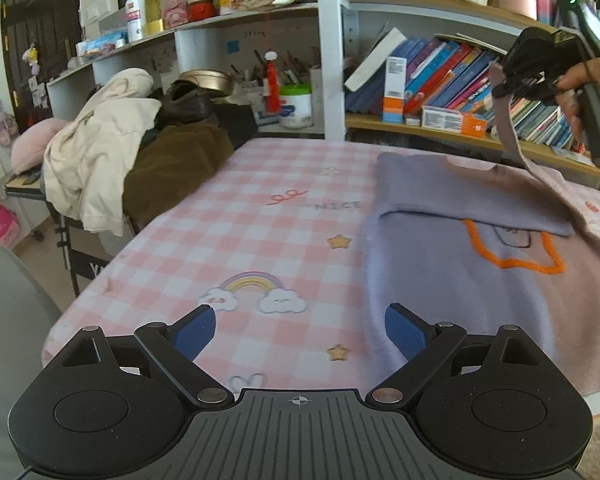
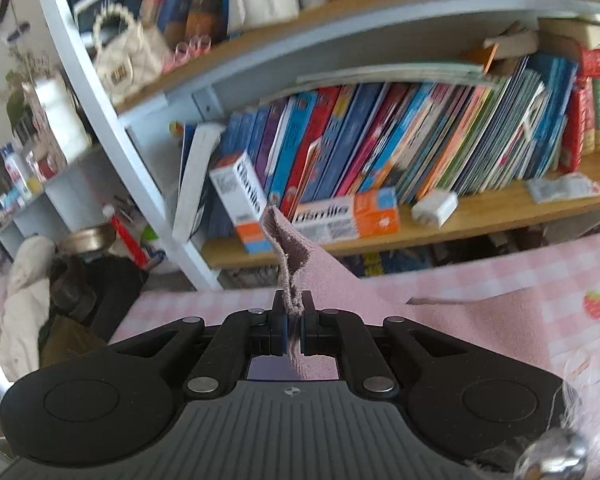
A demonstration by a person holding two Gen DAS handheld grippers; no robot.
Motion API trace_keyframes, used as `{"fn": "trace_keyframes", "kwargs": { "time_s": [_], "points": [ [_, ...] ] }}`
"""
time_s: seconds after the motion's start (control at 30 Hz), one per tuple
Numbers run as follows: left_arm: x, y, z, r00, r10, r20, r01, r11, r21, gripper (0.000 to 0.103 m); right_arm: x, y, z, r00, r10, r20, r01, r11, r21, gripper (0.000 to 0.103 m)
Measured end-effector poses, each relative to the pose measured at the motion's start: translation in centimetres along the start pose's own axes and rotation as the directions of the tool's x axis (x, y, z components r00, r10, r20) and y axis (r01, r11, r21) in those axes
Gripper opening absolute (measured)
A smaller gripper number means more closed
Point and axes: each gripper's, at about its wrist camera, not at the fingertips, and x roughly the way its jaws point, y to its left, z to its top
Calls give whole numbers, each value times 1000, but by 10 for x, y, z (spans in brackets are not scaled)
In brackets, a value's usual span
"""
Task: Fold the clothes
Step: 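Lift the pink sleeve with the right gripper, lay it across the body, release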
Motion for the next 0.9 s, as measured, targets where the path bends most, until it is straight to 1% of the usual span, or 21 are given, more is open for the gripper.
{"fn": "trace_keyframes", "kwargs": {
  "time_s": [0.2, 0.4, 0.43, 0.47, 0.5, 0.53, 0.57, 0.6, 0.7, 0.73, 0.9],
  "points": [
    [2, 20, -3, 1000, 19, -11, -19, 1000, -14, 94, 27, 14, -20, 998, -16, -68, 16, 1000, -1, 5],
    [5, 27, -7, 1000, 15, -25, -16, 1000, -18, 94, 46, 19, -40, 990, -38, -138, 37, 999, -10, 6],
    [5, 27, -7, 1000, 11, -25, -12, 1000, -15, 94, 47, 20, -41, 989, -33, -145, 31, 999, -13, 9],
    [6, 27, -7, 1000, 7, -24, -8, 1000, -12, 94, 46, 21, -42, 989, -22, -147, 20, 1000, -17, 11],
    [7, 27, -6, 1000, 2, -21, -2, 1000, -9, 94, 44, 22, -43, 989, -11, -150, 8, 1000, -20, 20],
    [7, 26, -5, 1000, -4, -19, 4, 1000, -6, 94, 43, 23, -44, 988, 0, -152, -4, 1000, -24, 39],
    [8, 25, -5, 1000, -10, -16, 10, 1000, -2, 94, 42, 24, -45, 988, 11, -154, -15, 1000, -27, 47],
    [9, 24, -4, 1000, -17, -13, 17, 1000, 1, 94, 41, 25, -46, 987, 22, -157, -27, 999, -31, 51],
    [12, 19, 0, 999, -49, -4, 49, 999, 15, 94, 28, 26, -46, 987, 43, -153, -51, 998, -48, 56],
    [13, 17, 1, 998, -60, -1, 60, 998, 20, 94, 21, 24, -46, 988, 39, -149, -48, 997, -53, 58],
    [18, 8, 6, 993, -117, 12, 116, 992, 43, 94, -15, 9, -55, 991, 0, -134, -11, 996, -85, 61]
  ]
}}
